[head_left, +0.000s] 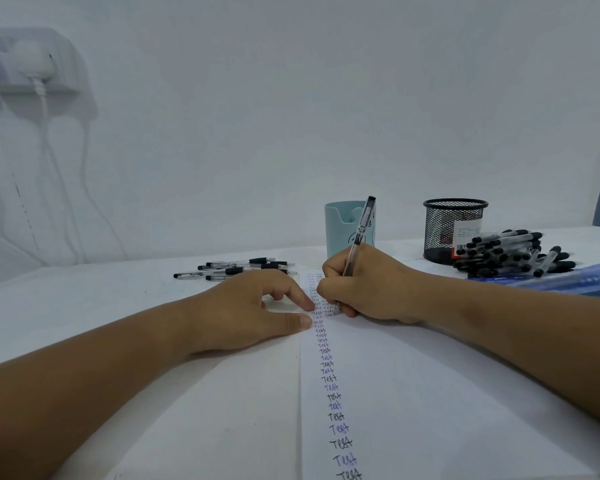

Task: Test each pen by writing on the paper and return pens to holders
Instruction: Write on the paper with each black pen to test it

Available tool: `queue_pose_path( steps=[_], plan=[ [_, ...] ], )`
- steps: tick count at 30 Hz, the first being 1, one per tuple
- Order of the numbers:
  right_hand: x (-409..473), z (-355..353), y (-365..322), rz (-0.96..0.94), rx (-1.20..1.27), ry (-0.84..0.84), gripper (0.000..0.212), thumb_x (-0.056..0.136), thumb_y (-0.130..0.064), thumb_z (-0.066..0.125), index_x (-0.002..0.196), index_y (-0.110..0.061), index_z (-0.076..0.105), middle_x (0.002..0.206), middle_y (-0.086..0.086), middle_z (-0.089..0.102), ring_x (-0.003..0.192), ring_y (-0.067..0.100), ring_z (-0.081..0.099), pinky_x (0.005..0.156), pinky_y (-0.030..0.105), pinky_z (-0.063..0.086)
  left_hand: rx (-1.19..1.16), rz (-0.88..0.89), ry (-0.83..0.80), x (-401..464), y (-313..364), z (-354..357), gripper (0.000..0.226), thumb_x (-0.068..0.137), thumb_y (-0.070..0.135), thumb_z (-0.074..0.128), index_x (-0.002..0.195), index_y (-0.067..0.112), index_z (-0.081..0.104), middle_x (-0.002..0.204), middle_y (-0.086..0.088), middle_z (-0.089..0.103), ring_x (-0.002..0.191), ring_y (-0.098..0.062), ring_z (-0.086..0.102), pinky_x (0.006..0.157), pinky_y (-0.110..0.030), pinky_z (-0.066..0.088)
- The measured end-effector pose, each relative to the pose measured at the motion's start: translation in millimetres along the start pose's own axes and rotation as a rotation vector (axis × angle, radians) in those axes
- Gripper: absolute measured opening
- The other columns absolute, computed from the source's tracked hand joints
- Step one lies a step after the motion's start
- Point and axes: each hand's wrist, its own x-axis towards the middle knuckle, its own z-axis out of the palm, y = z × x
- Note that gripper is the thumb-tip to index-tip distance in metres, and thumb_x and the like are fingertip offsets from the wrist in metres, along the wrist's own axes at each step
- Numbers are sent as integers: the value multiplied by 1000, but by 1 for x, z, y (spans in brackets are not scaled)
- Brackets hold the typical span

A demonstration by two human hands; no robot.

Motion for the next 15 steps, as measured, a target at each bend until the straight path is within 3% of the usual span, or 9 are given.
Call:
queue_pose_path(
  steps=[5,12,15],
  plan=[
    [0,0,1,2,-1,2,31,86,-14,61,56,-10,53,51,5,59,55,18,47,59,28,42,2,0,2,0,0,-1,17,83,46,76,100,45,73,119,25,63,115,7,52,100,-24,46],
    [0,0,0,-43,-40,21,35,83,-9,59,53,-13,41,49,5,50,45,12,45,52,24,39,7,11,0,0,1,0,16,84,46,75,100,45,73,118,27,63,113,7,52,97,-22,46],
    [0,2,1,-46,52,64,35,89,-13,61,57,-5,49,48,4,51,42,11,46,51,22,40,9,13,0,-1,1,0,16,84,46,75,101,45,73,117,27,63,113,7,52,96,-21,46]
  ],
)
